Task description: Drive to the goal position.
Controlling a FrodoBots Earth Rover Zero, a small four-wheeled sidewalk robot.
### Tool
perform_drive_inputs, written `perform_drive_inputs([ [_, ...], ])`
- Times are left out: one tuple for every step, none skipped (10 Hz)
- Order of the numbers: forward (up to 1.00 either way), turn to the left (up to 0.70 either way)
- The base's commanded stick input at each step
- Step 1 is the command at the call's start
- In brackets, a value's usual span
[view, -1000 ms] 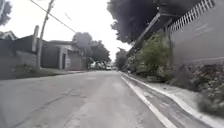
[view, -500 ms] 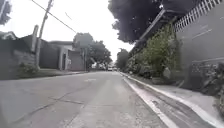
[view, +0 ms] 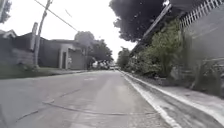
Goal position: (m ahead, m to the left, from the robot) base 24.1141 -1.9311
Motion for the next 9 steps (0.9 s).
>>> perform_drive_inputs([
  [0.7,0.0],
  [0.7,0.0],
  [0.7,0.0],
  [0.7,0.0],
  [0.7,0.0],
  [0.7,0.0],
  [0.7,0.0],
  [0.7,0.0],
  [0.7,0.0],
])
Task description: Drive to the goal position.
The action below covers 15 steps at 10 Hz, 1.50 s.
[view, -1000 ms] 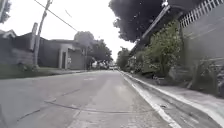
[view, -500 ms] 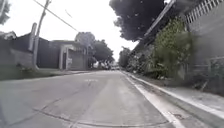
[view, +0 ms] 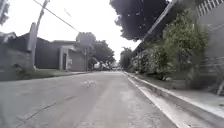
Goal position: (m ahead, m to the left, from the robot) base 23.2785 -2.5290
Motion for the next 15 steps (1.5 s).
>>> perform_drive_inputs([
  [0.7,0.0],
  [0.7,0.0],
  [0.7,0.0],
  [0.7,0.0],
  [0.7,-0.24],
  [0.7,-0.35],
  [0.7,-0.31],
  [0.7,0.0],
  [0.7,0.0],
  [0.7,0.0],
  [0.7,0.0],
  [0.7,-0.31],
  [0.7,-0.33],
  [0.7,-0.32],
  [0.7,-0.12],
])
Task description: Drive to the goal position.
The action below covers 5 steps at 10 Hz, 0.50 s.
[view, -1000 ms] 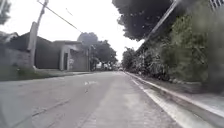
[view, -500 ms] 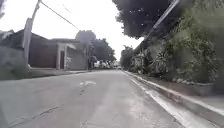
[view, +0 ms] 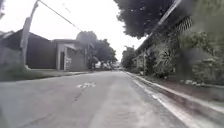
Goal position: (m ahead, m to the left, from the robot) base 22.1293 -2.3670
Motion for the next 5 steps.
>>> perform_drive_inputs([
  [0.7,0.0],
  [0.7,0.0],
  [0.7,0.0],
  [0.7,-0.03],
  [0.7,-0.33],
])
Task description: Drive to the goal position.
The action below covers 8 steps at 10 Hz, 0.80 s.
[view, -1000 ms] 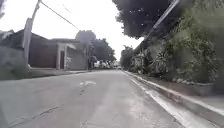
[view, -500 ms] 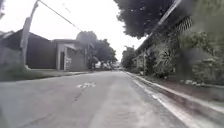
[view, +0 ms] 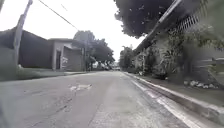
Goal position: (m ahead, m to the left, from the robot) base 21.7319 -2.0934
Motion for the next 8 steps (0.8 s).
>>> perform_drive_inputs([
  [0.7,-0.34],
  [0.7,-0.26],
  [0.7,-0.1],
  [0.7,-0.01],
  [0.7,0.0],
  [0.7,-0.04],
  [0.7,-0.2],
  [0.7,-0.33],
])
